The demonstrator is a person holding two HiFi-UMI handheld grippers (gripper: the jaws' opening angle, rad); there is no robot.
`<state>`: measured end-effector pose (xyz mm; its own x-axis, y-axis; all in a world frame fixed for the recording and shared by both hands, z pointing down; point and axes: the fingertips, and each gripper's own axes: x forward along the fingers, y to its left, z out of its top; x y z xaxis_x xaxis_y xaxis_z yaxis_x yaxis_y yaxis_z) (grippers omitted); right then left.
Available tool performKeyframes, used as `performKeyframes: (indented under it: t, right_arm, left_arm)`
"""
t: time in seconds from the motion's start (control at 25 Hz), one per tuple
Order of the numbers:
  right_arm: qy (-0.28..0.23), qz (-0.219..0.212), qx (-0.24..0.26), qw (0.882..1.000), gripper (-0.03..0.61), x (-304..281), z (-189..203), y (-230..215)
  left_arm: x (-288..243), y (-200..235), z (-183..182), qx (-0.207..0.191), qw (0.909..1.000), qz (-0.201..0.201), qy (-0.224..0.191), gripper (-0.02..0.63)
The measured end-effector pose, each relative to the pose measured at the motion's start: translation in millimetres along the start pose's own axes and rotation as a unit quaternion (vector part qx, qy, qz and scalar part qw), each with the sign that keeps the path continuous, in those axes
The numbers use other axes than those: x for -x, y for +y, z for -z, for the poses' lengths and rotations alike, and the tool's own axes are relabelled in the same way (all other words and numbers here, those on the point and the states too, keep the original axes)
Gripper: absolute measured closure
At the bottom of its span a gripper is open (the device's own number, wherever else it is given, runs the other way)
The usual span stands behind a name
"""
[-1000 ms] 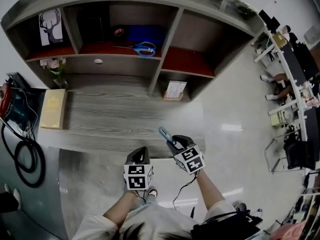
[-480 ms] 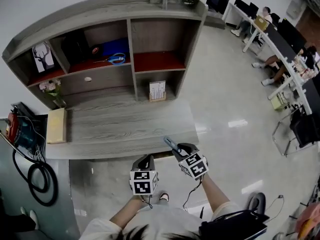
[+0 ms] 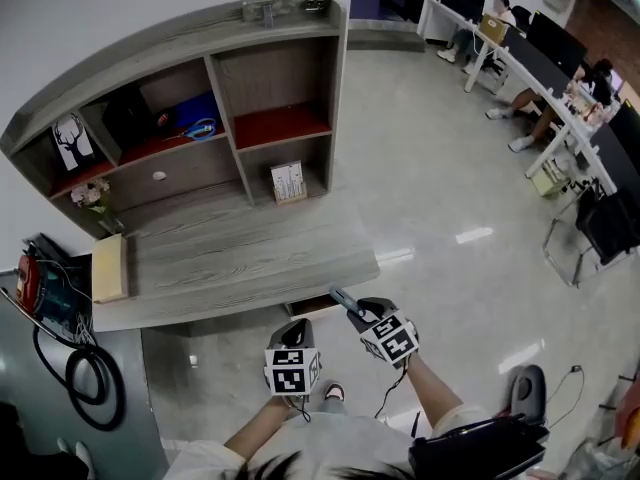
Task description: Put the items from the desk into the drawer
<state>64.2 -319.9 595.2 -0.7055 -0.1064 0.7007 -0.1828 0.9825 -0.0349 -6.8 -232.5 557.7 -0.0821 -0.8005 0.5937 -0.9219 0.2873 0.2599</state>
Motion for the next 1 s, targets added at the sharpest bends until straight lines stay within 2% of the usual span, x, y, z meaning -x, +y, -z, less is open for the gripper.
performKeyframes:
  t: [0.16, 0.44, 0.84, 1.0]
  right_arm:
    - [0.008, -0.004, -0.009, 1.000, 0.454, 4.2, 16.7, 3.5]
    - [0.036, -0.018, -0.030, 0.999, 0.454, -5.6, 59.3, 15.8]
    - [0.064, -0.033, -0.037, 0.997, 0.454, -56.7, 97.9, 17.2]
    - [0.058, -0.036, -0.033, 0.997, 0.454, -82.8, 103.0, 18.2]
  left_arm:
    - [-4.7, -8.0, 10.2, -0.010, 0.9999, 0.005, 0.008, 0.617]
    - [-17.0, -6.8, 47.4, 0.008, 0.9993, 0.003, 0.037, 0.617]
    - [-49.6, 11.2, 90.8, 0.019, 0.9986, -0.001, 0.050, 0.617]
    - [-62.5, 25.2, 103.4, 0.029, 0.9983, -0.014, 0.048, 0.617]
